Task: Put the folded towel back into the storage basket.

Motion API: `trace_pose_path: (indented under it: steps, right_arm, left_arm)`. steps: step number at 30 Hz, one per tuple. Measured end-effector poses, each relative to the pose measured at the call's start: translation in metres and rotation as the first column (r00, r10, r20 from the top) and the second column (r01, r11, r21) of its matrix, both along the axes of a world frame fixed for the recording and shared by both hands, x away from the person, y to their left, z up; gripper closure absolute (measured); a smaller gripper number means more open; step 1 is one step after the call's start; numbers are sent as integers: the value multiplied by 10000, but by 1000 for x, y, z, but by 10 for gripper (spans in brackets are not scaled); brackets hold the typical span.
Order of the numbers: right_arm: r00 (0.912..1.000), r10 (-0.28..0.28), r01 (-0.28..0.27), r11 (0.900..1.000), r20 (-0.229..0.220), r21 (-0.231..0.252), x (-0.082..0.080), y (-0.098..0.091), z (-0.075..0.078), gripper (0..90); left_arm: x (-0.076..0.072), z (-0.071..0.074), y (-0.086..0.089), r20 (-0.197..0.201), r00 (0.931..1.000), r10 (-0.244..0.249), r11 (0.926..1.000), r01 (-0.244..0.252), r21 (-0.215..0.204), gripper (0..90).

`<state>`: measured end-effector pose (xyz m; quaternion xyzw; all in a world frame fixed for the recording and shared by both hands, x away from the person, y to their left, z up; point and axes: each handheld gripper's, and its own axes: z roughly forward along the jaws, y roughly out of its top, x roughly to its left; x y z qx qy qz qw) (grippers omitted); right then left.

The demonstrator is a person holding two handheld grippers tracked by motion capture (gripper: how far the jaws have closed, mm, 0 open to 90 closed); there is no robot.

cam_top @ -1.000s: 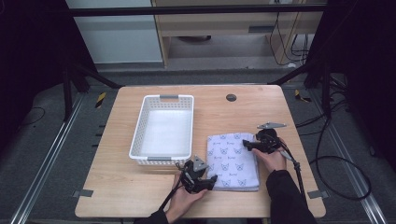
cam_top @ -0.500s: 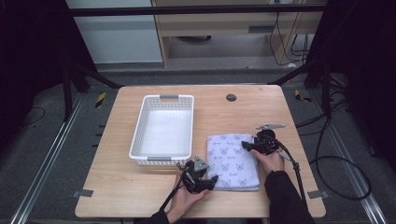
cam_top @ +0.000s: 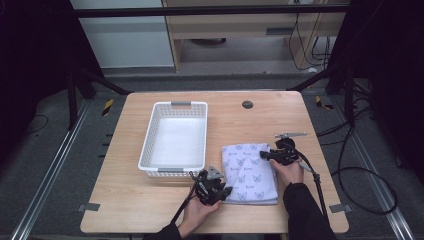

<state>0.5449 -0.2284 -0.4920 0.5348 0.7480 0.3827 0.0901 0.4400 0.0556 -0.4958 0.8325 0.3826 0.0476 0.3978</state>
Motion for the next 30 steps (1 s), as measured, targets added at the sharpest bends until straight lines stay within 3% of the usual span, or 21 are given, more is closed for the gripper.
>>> trace_pose_path:
  steps: [5,11,15,30]
  right_arm:
    - [10000,39,-42,9997,92,233,-2,-2,5,732]
    - [9980,134,-163,9988,619,468,-9,-3,21,737]
    - [9958,184,-217,9991,900,354,-13,-1,33,737]
    - [9812,118,-230,9982,1927,556,-27,-1,66,734]
  left_arm:
    - [-1,2,1,155,9998,-144,9999,145,-22,774]
    - [-3,12,5,322,9993,-173,9996,181,-228,786]
    - [-5,22,7,608,9979,-218,9993,237,-295,787]
    - [-8,53,18,1366,9905,-179,9970,280,-724,790]
